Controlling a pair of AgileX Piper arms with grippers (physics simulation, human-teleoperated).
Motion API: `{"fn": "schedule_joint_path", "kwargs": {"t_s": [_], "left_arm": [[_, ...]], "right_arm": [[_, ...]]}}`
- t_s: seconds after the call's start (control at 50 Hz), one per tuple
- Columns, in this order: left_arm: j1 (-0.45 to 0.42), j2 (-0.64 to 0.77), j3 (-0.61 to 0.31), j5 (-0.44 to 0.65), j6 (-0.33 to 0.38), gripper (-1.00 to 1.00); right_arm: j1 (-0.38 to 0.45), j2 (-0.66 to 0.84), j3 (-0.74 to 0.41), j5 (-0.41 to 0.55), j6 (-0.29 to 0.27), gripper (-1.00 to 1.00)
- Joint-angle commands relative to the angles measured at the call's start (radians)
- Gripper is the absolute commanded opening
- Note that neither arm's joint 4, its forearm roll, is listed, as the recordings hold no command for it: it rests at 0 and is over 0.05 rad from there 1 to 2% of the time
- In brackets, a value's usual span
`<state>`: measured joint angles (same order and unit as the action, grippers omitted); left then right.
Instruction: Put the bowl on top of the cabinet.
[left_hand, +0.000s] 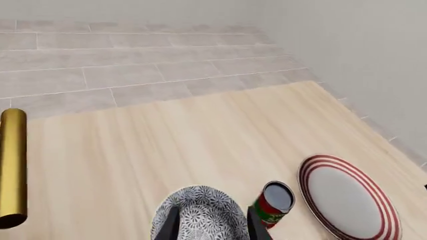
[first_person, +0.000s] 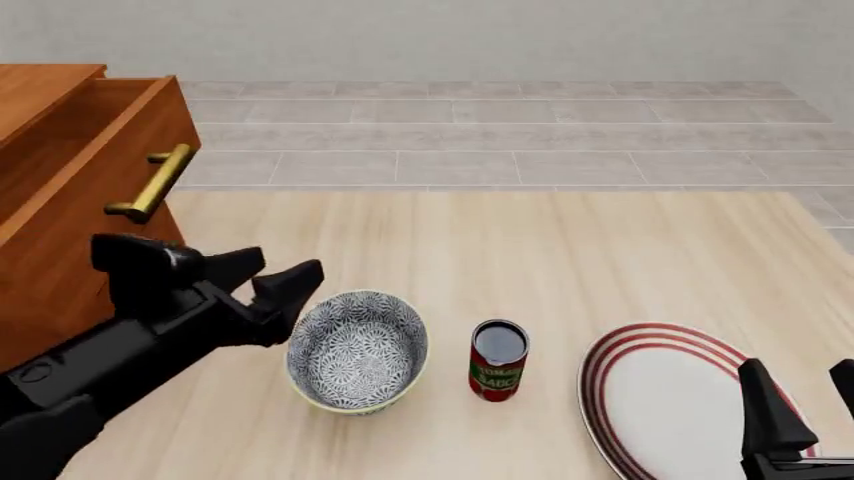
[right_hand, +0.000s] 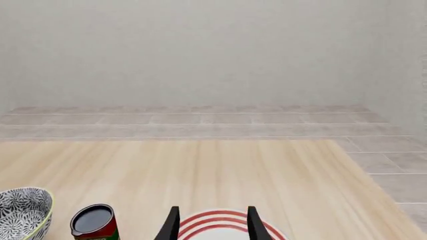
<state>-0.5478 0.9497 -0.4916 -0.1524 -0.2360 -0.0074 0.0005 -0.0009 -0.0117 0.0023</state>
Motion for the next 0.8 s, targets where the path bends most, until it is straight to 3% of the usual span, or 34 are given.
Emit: {"fn": "schedule_joint_path", "kwargs": {"t_s": [0.02,0.4,0.8], "left_arm": [[0.053,0.241,0.004,-0.107,-0.061,1.0],[0.144,0.265,-0.004,-0.098,-0.059,1.0],[0.174,0.376,-0.003,-0.154,-0.092,1.0]], "right_arm": [[-0.002,0.0,-0.001,-0.001,0.002,1.0],[0.0,0.0,0.0,-0.001,0.002,1.0],[0.001,0.0,0.0,0.0,0.004,1.0]]}}
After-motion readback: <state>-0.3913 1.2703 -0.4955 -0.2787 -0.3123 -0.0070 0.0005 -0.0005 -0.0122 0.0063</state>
